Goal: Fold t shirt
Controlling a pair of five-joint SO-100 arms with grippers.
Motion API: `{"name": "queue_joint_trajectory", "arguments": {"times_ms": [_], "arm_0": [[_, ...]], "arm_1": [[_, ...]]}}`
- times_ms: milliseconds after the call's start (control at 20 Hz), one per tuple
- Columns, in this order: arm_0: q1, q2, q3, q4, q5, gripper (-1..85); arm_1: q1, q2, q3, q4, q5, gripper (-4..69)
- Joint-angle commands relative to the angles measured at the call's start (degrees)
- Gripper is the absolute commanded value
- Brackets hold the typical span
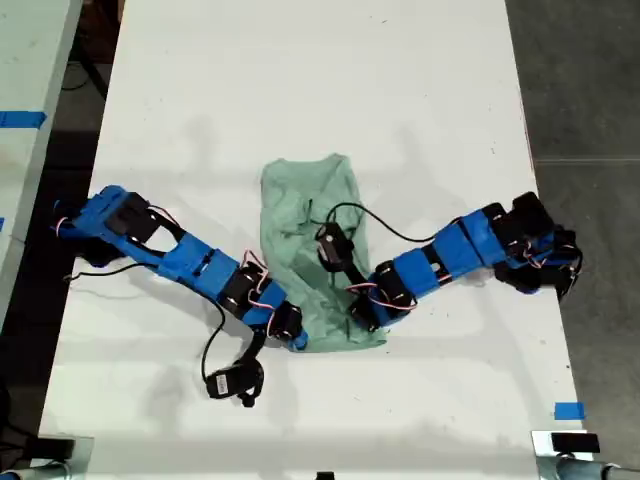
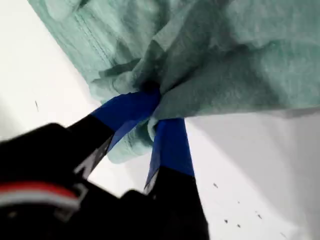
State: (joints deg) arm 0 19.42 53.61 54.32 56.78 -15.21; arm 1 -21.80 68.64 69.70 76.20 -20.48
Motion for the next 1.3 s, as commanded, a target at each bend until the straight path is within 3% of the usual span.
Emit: {"name": "queue_joint_trajectory", "arguments": {"times_ms": [0, 200, 300, 600, 700, 750, 800, 850, 900, 1050, 1250], "arm_0": [[3.7, 11.2, -1.1, 0.6, 2.1, -0.1], [2.5, 18.5, -0.6, 2.6, 6.1, -0.1], [-1.8, 20.5, -0.2, 5.8, 9.7, -0.1], [-19.9, 27.0, 2.9, 12.6, 21.7, -0.1], [-23.0, 28.1, 4.5, 14.0, 22.2, -0.1], [-24.7, 28.9, 5.2, 14.8, 22.2, 0.8], [-27.1, 29.9, 6.4, 15.9, 22.2, 12.6], [-30.3, 31.1, 7.7, 17.2, 22.9, 19.6], [-33.9, 32.5, 8.4, 18.8, 24.1, 22.5], [-43.9, 41.0, 13.1, 21.6, 27.2, 28.0], [-54.5, 60.6, 27.5, 20.7, 30.6, 26.9]], "arm_1": [[-2.1, 8.9, -8.4, 4.9, -3.7, -0.8], [1.1, 19.1, -5.1, 5.0, -8.3, -0.8], [7.3, 23.8, -0.6, 5.1, -12.1, -0.8], [27.0, 29.0, 8.2, -3.3, -23.4, -0.8], [29.5, 27.9, 9.3, -5.2, -24.3, 6.2], [31.1, 28.5, 10.6, -6.4, -24.5, 14.2], [33.6, 29.5, 12.0, -7.6, -24.5, 21.0], [36.6, 30.6, 12.2, -7.6, -25.9, 33.3], [39.7, 32.0, 12.4, -7.6, -28.1, 35.8], [50.5, 38.6, 14.0, -3.0, -29.9, 27.5], [62.1, 55.2, 23.7, 1.5, -31.7, 23.4]]}}
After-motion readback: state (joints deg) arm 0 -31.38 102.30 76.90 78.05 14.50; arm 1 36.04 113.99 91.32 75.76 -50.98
